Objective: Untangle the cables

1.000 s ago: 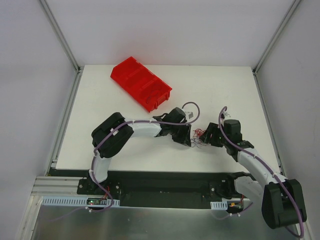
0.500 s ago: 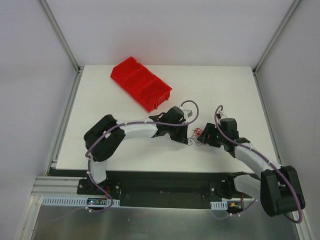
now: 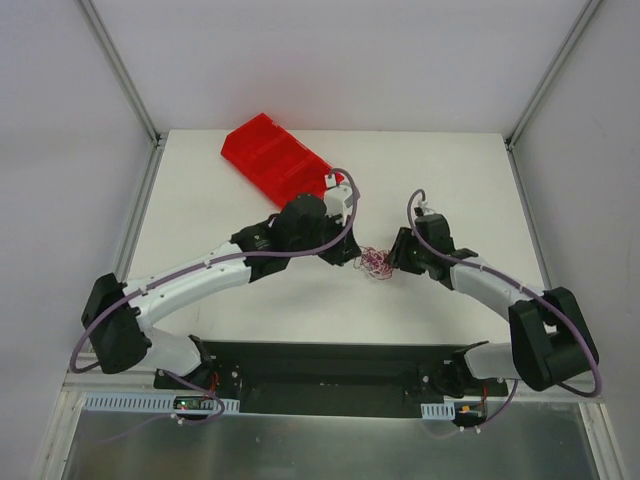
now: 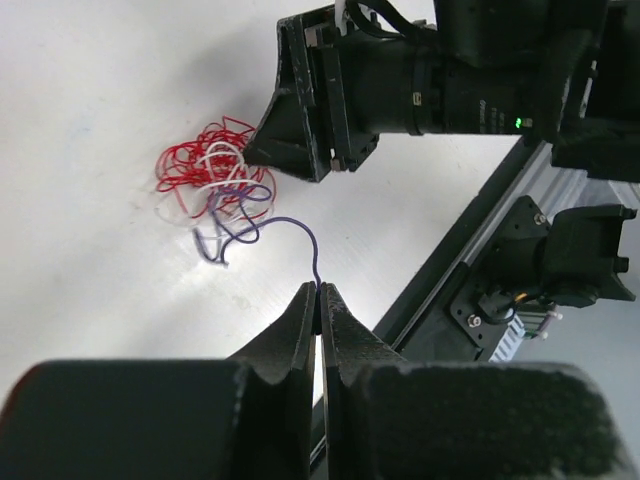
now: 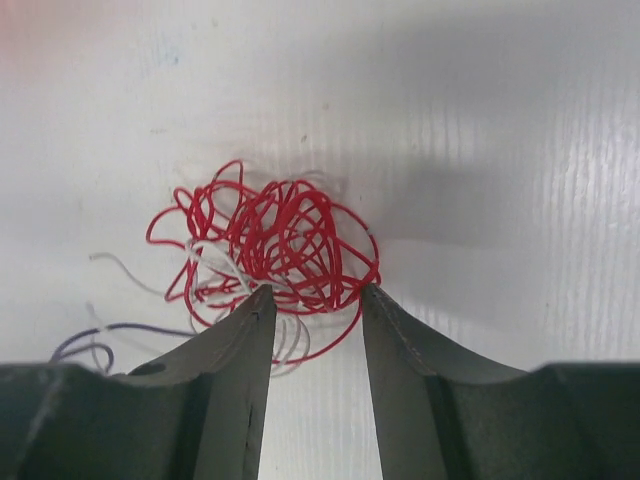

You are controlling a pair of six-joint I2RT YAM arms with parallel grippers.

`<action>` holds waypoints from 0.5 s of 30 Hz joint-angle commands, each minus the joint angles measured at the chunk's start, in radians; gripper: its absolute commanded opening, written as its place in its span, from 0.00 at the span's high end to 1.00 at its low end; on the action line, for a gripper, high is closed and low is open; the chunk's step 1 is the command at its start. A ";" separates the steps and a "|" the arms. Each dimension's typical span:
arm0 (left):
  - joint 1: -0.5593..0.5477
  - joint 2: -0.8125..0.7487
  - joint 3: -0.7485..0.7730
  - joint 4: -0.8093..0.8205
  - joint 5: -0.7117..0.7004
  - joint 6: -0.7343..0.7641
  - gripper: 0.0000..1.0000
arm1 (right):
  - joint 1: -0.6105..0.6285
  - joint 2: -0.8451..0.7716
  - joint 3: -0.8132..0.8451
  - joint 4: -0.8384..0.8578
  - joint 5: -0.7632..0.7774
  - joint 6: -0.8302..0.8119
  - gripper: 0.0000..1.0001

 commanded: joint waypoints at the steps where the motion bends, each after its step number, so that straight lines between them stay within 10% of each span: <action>1: -0.008 -0.139 -0.020 -0.078 -0.129 0.099 1.00 | 0.006 0.058 0.077 0.009 0.084 0.019 0.57; 15: -0.006 -0.294 0.316 -0.471 -0.519 0.277 1.00 | -0.010 0.114 0.057 0.000 0.186 -0.038 0.57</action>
